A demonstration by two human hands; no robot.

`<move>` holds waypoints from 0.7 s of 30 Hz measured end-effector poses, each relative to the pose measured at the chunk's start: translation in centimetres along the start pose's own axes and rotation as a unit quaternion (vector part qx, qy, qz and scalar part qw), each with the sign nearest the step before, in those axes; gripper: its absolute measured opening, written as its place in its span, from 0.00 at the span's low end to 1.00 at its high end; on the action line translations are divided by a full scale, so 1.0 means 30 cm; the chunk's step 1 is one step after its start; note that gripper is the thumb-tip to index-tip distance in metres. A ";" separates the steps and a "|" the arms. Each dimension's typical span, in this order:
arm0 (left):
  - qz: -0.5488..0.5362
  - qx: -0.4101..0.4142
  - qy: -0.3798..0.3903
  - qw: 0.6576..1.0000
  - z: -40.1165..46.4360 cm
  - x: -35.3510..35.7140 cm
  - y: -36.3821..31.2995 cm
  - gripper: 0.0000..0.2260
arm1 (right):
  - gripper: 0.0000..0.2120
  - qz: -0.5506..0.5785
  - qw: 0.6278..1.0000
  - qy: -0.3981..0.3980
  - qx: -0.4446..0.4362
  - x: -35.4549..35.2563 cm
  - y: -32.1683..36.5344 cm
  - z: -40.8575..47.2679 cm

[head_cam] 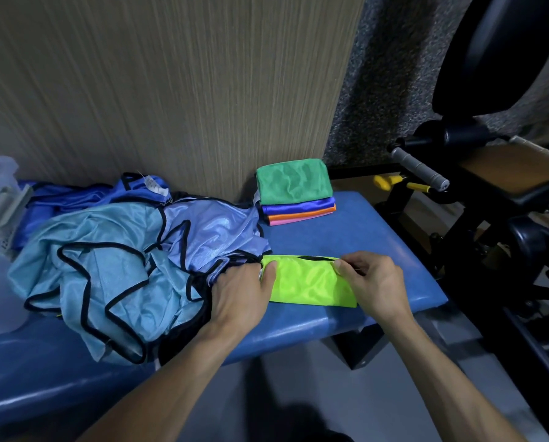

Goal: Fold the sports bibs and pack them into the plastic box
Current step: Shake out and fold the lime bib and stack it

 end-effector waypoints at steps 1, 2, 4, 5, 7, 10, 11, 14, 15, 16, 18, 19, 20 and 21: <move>-0.002 -0.001 -0.001 1.000 -0.002 -0.003 -0.002 0.24 | 0.04 0.002 1.000 0.006 0.007 -0.004 -0.001 -0.006; -0.005 -0.003 -0.002 1.000 -0.004 -0.005 -0.003 0.24 | 0.05 0.003 1.000 0.011 0.014 -0.007 -0.001 -0.011; -0.007 -0.003 -0.003 1.000 -0.005 -0.008 -0.005 0.24 | 0.06 0.008 0.999 0.017 0.027 -0.008 -0.004 -0.016; -0.005 -0.002 -0.004 1.000 -0.007 -0.009 -0.006 0.24 | 0.07 0.010 0.999 0.016 0.033 -0.007 -0.005 -0.017; -0.007 -0.002 -0.004 1.000 -0.010 -0.012 -0.009 0.24 | 0.07 0.016 0.999 0.010 0.039 -0.006 -0.003 -0.015; -0.003 -0.006 0.007 1.000 -0.007 -0.011 -0.009 0.24 | 0.08 0.020 0.999 -0.001 0.041 -0.002 0.007 -0.017; 0.000 -0.010 0.013 1.000 -0.007 -0.013 -0.010 0.23 | 0.08 0.022 0.999 -0.007 0.040 -0.002 0.013 -0.017; 0.007 -0.017 0.032 0.999 -0.005 -0.022 -0.020 0.23 | 0.07 0.030 0.999 -0.022 0.023 0.002 0.031 -0.020; 0.012 -0.017 0.037 0.999 -0.005 -0.026 -0.023 0.22 | 0.06 0.034 0.999 -0.023 0.020 0.008 0.037 -0.021; 0.015 -0.019 0.041 0.999 -0.005 -0.029 -0.025 0.22 | 0.06 0.036 0.999 -0.022 0.020 0.017 0.041 -0.023; 0.017 -0.021 0.045 0.999 -0.005 -0.031 -0.027 0.22 | 0.07 0.031 0.999 -0.012 0.026 0.041 0.045 -0.027; 0.016 -0.020 0.046 0.999 -0.005 -0.032 -0.027 0.22 | 0.08 0.026 0.999 -0.010 0.030 0.052 0.046 -0.029; 0.016 -0.020 0.045 0.999 -0.004 -0.031 -0.026 0.22 | 0.10 0.022 0.999 -0.008 0.032 0.062 0.047 -0.030; 0.015 -0.020 0.043 0.999 -0.004 -0.031 -0.025 0.22 | 0.12 0.016 0.999 -0.007 0.032 0.069 0.049 -0.031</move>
Point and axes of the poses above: each hand's wrist, its own z-axis towards the middle knuckle, its own x-axis out of the palm, y = z × x, the point moved 5 cm from there along z, towards the middle knuckle, and after that the axes turned 12 degrees about x, right-handed, at the moved point
